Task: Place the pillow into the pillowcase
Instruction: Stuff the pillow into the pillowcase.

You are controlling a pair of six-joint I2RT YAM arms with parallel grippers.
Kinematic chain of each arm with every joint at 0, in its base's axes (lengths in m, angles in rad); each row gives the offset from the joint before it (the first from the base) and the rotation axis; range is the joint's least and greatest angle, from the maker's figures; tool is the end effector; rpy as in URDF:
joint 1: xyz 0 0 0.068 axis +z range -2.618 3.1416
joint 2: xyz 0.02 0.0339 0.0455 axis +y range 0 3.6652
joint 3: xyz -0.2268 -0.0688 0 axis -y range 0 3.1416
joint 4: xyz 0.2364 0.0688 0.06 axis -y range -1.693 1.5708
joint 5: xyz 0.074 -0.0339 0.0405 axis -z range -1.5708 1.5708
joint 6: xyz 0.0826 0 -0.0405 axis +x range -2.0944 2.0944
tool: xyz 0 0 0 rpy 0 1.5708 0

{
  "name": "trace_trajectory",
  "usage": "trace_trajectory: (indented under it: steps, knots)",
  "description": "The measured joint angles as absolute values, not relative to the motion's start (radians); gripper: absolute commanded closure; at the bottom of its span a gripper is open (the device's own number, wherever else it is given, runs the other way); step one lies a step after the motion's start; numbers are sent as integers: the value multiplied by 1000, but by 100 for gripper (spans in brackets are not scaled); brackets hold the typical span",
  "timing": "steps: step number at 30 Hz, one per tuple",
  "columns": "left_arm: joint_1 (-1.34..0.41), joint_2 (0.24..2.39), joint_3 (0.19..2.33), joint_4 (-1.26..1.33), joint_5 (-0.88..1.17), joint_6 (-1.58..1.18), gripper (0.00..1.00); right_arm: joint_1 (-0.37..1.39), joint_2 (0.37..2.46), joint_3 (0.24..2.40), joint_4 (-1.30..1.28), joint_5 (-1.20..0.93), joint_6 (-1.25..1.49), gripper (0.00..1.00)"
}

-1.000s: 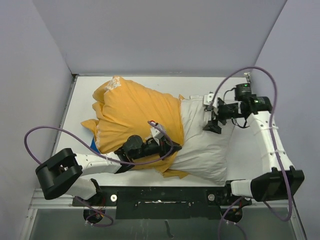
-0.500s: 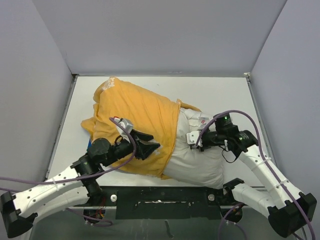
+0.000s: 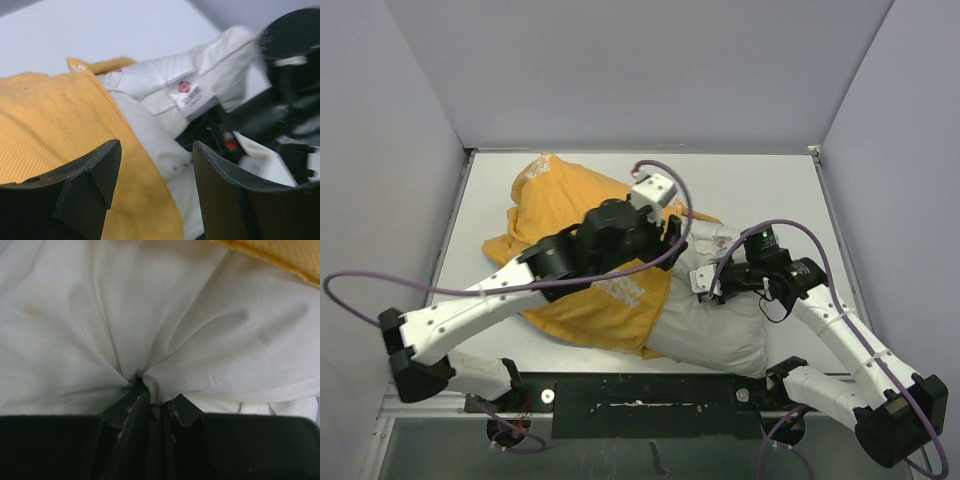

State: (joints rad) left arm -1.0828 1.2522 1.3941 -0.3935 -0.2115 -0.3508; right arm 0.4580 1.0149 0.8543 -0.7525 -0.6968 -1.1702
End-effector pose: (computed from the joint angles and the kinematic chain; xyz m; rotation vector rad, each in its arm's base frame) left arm 0.1674 -0.2784 0.3832 0.5308 1.8193 -0.8111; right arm 0.1804 0.1480 0.2189 -1.8302 1.3439 0.4990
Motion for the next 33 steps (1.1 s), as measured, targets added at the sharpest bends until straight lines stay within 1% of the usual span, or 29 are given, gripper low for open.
trace_trajectory:
  steps: [4, 7, 9, 11, 13, 15, 17, 18, 19, 22, 25, 29, 33]
  knots:
    - [-1033, 1499, 1522, -536, -221, -287, 44, 458, 1008, 854, -759, -702, -1182, 100]
    - [-991, 1597, 1592, -616, -221, -257, 46, 458, 1002, 852, -761, -706, -1193, 100]
    - [-973, 1639, 1650, -651, -223, -240, 50, 458, 1000, 852, -761, -709, -1197, 100]
    - [-966, 1660, 1692, -670, -235, -223, 59, 458, 998, 852, -764, -711, -1198, 100]
    - [-964, 1678, 1724, -683, -251, -212, 72, 458, 994, 851, -767, -716, -1200, 100]
    - [-960, 1693, 1741, -693, -262, -197, 80, 458, 992, 851, -768, -719, -1201, 100]
    - [-955, 1708, 1749, -708, -263, -185, 90, 458, 992, 851, -768, -719, -1201, 100]
    - [-951, 1714, 1752, -715, -262, -179, 97, 458, 992, 851, -768, -719, -1201, 100]
    - [-947, 1719, 1754, -721, -260, -175, 100, 458, 992, 851, -768, -719, -1201, 100]
    - [-935, 1730, 1766, -738, -233, -163, 100, 457, 992, 851, -768, -719, -1200, 100]
    - [-920, 1730, 1770, -732, -150, -145, 100, 445, 992, 852, -768, -734, -1184, 100]
    - [-872, 1720, 1737, -623, 59, -157, 100, 389, 993, 871, -761, -776, -1093, 100]
    - [-783, 1719, 1731, -442, 297, -281, 100, 228, 1032, 947, -735, -886, -924, 100]
